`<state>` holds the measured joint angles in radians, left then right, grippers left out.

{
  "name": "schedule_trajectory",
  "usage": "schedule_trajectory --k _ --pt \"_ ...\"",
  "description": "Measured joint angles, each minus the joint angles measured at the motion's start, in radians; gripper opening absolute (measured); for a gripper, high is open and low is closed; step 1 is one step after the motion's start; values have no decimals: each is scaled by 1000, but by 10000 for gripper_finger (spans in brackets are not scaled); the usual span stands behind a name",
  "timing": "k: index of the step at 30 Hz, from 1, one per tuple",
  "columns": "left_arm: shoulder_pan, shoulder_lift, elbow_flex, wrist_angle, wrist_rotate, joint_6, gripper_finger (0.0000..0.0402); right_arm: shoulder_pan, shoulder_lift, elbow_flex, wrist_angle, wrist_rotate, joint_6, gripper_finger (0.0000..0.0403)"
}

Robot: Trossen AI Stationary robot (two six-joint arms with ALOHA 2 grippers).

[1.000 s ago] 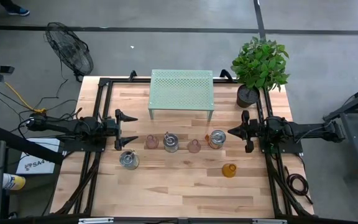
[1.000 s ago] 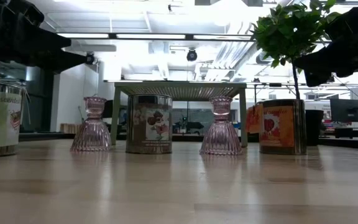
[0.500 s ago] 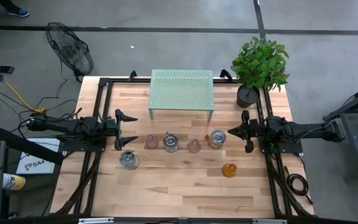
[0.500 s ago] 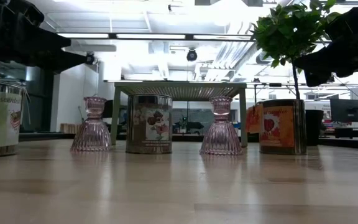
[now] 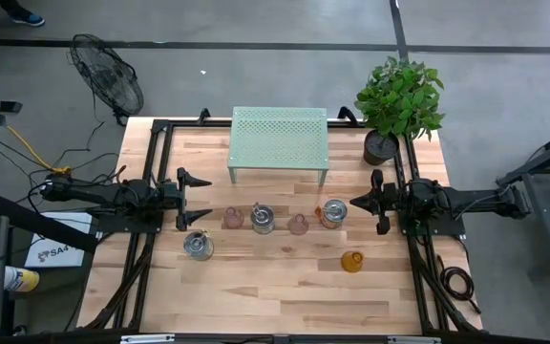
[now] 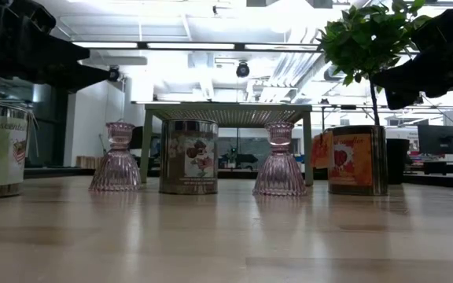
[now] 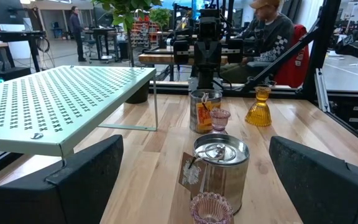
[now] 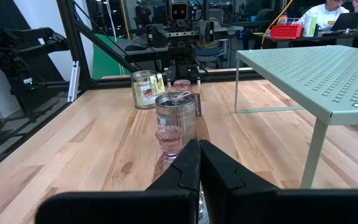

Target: Pick & Place candle stick holders

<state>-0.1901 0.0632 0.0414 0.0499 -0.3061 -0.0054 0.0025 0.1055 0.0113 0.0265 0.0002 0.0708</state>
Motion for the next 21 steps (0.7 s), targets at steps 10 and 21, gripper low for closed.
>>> schedule_trajectory --k 10,21 --pt "0 0 0 0 0 0 399 0 0 0 0 0 52 0" --pt "0 0 0 0 -5 0 399 0 64 1 -9 44 -27 4"
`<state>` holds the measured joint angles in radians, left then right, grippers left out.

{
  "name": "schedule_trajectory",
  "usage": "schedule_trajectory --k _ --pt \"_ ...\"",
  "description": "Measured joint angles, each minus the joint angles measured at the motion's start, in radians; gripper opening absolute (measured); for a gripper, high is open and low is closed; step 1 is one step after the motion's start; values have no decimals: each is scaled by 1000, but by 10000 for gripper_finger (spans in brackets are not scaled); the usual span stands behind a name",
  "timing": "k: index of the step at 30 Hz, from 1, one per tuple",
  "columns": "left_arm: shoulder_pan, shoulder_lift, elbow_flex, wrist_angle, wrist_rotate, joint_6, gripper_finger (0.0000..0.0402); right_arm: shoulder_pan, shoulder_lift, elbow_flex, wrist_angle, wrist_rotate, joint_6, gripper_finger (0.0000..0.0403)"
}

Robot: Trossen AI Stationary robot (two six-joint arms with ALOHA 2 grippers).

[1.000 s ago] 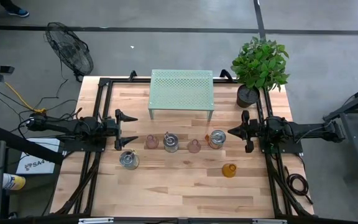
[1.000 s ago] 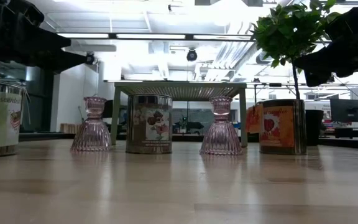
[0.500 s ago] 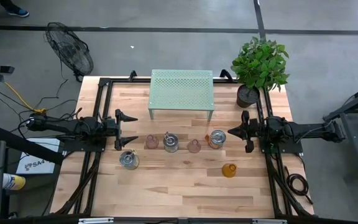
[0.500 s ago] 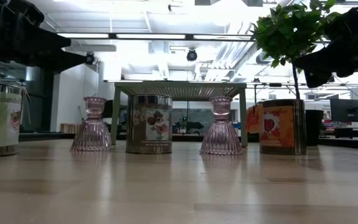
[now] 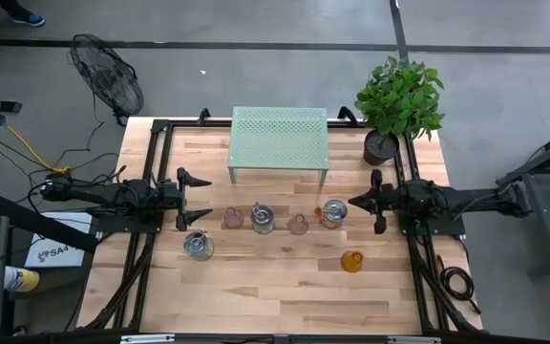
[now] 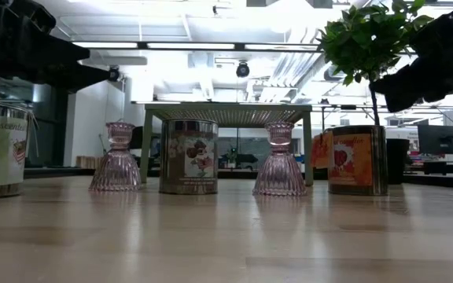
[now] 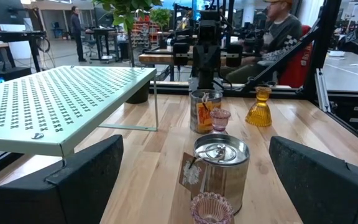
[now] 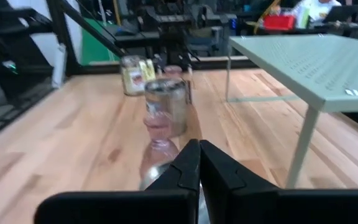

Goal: Pick & Place candle stick holders
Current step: Put the right silver candle on the shelf

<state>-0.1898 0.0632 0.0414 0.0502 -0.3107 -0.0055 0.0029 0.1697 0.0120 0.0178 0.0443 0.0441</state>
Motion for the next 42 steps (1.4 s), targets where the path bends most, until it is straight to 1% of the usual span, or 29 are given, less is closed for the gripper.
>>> schedule_trajectory --k 3,6,11,17,19,21,26,30,35,39,42 --pt "0 0 0 0 0 0 399 0 47 0 6 39 -30 22" --pt "0 0 0 0 0 0 399 0 93 0 14 89 -70 55" --pt "0 0 0 0 1 0 399 0 152 0 23 157 -50 134" --pt "0 0 0 0 1 0 399 0 199 0 23 158 -44 239" --pt "0 0 0 0 1 0 399 0 207 0 22 158 -44 264" --pt "0 0 0 0 2 0 399 0 212 0 22 157 -43 281" --pt "0 0 0 0 2 0 399 0 212 0 22 155 -17 290" --pt "0 0 0 0 5 0 399 0 211 0 16 128 73 291" --pt "0 0 0 0 5 0 399 0 211 0 26 191 190 292" --pt "0 0 0 0 5 0 399 1 211 0 31 235 228 292" --pt "0 0 0 0 5 0 399 23 212 0 32 277 246 292"
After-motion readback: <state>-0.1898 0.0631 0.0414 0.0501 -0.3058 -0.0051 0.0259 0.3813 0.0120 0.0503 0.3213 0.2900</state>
